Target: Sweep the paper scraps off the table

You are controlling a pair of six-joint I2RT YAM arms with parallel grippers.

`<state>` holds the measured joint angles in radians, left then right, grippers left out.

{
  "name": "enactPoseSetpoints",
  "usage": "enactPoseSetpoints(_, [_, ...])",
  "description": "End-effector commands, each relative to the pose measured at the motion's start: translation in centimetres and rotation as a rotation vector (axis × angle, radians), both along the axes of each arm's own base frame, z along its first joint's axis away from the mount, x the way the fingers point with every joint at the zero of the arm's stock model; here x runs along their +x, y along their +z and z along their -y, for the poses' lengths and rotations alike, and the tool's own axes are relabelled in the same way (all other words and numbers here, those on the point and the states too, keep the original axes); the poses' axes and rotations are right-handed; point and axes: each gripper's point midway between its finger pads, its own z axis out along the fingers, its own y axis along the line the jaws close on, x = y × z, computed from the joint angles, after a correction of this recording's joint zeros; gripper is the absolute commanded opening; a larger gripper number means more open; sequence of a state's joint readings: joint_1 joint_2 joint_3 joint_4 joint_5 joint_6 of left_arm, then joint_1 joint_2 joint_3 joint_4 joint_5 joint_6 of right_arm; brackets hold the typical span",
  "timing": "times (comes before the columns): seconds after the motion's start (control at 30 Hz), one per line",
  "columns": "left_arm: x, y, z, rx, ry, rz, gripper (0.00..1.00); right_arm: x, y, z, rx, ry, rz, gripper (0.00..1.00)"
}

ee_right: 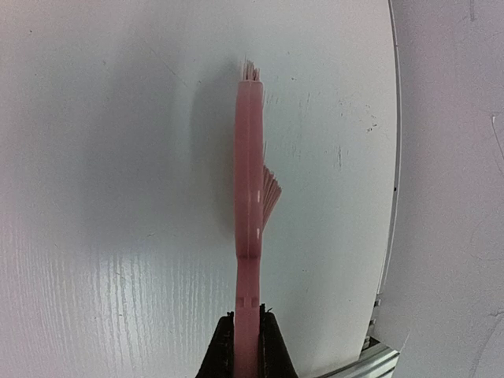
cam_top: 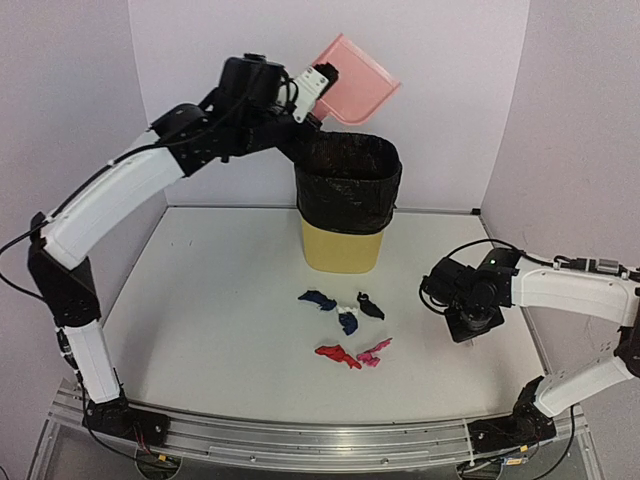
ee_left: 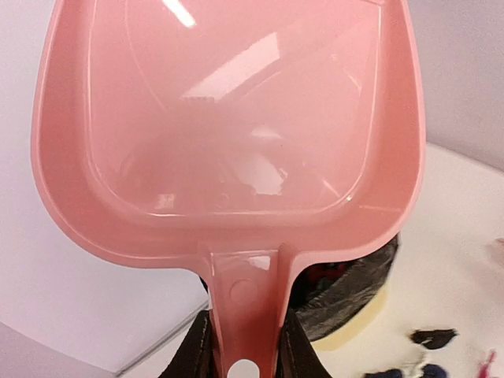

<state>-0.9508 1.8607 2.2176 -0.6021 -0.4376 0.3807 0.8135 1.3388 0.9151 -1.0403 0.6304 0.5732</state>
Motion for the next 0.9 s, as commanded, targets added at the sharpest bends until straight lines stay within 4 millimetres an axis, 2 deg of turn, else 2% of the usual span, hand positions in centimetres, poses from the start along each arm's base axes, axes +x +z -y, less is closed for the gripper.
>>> enactPoseSetpoints(0.0, [-7.2,3.0,-2.1,-0.279,-0.207,-0.225,0.02,1.0,1.4,-1.2,0.024,0.045,0.006,0.0])
enactPoseSetpoints(0.07, [-8.8,0.2,-2.4,-0.294,-0.232,-0.342,0.0,1.4,1.6,-1.5,0.005,0.084,-0.001,0.0])
enactPoseSetpoints(0.1, [-9.6,-0.5,-3.1,-0.327,-0.23,-0.388,0.0,1.7,1.7,-1.7,-0.009,0.107,-0.005,0.0])
enactPoseSetpoints(0.13, [-10.3,-2.8,-3.4,-0.33,-0.222,-0.457,0.0,1.9,1.8,-1.9,-0.02,0.126,-0.009,0.0])
enactPoseSetpoints(0.2, [-11.8,-5.7,-4.4,-0.35,-0.216,-0.553,0.0,2.3,2.0,-2.5,-0.025,0.163,-0.021,0.0])
enactPoseSetpoints(0.23, [-12.5,-8.2,-4.7,-0.349,-0.2,-0.626,0.0,2.4,2.1,-2.9,-0.018,0.175,-0.027,0.0])
enactPoseSetpoints(0.4, [-17.1,-17.5,-7.0,-0.329,-0.131,-0.948,0.0,2.7,2.1,-5.3,0.051,0.26,-0.083,0.0])
enactPoseSetpoints(0.53, [-20.4,-21.6,-9.3,-0.309,-0.1,-1.102,0.0,3.6,2.3,-6.8,0.055,0.305,-0.103,0.0])
enactPoseSetpoints(0.7, [-21.8,-27.8,-11.8,-0.2,0.081,-1.244,0.0,4.5,2.2,-9.1,0.104,0.312,-0.133,0.0])
enactPoseSetpoints(0.8, [-21.8,-31.4,-13.0,-0.064,0.195,-1.296,0.0,5.4,1.4,-10.0,0.098,0.294,-0.148,0.0])
enactPoseSetpoints(0.87, [-21.6,-33.1,-13.4,0.016,0.235,-1.302,0.0,6.0,0.8,-10.7,0.098,0.275,-0.158,0.0])
